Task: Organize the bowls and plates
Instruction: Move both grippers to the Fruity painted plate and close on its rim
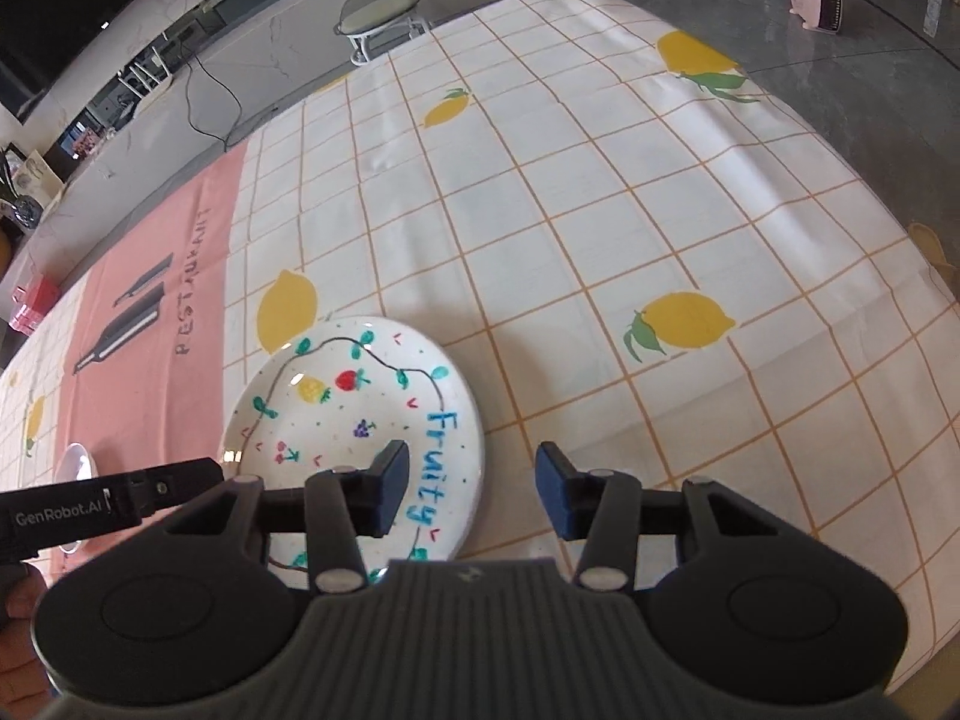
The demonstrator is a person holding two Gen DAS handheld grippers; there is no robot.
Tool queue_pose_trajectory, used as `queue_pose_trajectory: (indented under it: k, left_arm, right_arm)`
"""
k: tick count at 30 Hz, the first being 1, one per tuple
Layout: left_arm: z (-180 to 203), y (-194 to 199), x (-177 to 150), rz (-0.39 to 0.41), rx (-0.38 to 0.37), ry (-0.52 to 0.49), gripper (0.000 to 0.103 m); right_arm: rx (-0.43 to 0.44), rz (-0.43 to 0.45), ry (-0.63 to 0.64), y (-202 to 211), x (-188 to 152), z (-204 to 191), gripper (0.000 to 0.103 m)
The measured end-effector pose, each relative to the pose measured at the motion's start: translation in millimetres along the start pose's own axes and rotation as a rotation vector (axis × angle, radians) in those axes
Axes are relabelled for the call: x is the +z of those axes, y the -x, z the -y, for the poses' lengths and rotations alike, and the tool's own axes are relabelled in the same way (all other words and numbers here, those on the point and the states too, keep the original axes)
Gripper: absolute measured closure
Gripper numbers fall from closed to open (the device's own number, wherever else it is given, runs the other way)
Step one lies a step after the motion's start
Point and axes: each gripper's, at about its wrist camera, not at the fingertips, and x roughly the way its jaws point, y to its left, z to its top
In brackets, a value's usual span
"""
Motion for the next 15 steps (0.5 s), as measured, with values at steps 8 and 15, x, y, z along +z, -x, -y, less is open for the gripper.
queue_pose_trajectory:
  k: [8,15]
  left_arm:
    - [4,-12,0,-0.008,-0.014,-0.001,0.044]
    - [7,-16,-2,0.012,-0.028,0.007,0.048]
  right_arm:
    - [0.043,-0.029,-0.014,-4,-2,1,0.053]
    - [0.072,-0.031,0.008,-7,-4,-13,0.048]
